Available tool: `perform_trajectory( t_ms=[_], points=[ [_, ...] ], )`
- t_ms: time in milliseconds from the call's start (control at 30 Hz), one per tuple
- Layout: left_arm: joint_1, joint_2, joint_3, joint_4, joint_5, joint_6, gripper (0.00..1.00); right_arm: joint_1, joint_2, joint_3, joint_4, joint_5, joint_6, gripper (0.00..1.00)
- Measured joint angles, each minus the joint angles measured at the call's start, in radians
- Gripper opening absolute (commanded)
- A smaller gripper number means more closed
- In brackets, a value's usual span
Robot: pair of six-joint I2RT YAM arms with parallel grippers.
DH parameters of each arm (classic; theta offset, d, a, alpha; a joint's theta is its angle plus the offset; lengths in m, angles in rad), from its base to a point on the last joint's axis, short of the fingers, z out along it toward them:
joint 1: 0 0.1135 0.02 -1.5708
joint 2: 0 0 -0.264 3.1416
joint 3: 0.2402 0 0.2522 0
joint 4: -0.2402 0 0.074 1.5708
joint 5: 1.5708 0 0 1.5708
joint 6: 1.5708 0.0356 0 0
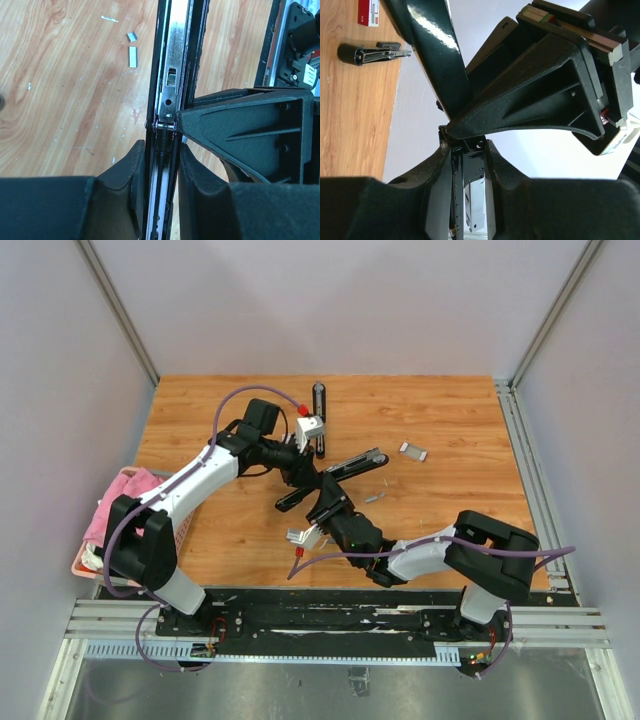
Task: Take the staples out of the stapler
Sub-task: Place the stapler at the center of the board.
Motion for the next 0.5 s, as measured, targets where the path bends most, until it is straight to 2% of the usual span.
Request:
perform_trajectory(
  t_ms=[100, 200, 267, 500],
  points=[
    [-0.002, 0.0, 0.0, 0.006, -0.016, -0.023, 0.0, 0.0, 0.004, 0.0, 0.016, 0.0, 0.006, 0.6],
    [-0.005, 0.0, 0.0, 0.014, -0.065, -0.05, 0.0, -0.003, 0.003, 0.0, 0.047, -0.004, 0.018, 0.72],
    [-0.005, 0.0, 0.0, 0.025, -0.094, -0.069, 0.0, -0.014, 0.0, 0.0, 0.063, -0.008, 0.025, 0.77],
    [-0.005, 0.021, 0.0, 0.114, -0.193, -0.139, 0.0, -0.089, -0.074, -0.024, 0.061, -0.043, 0.095, 0.84]
  ],
)
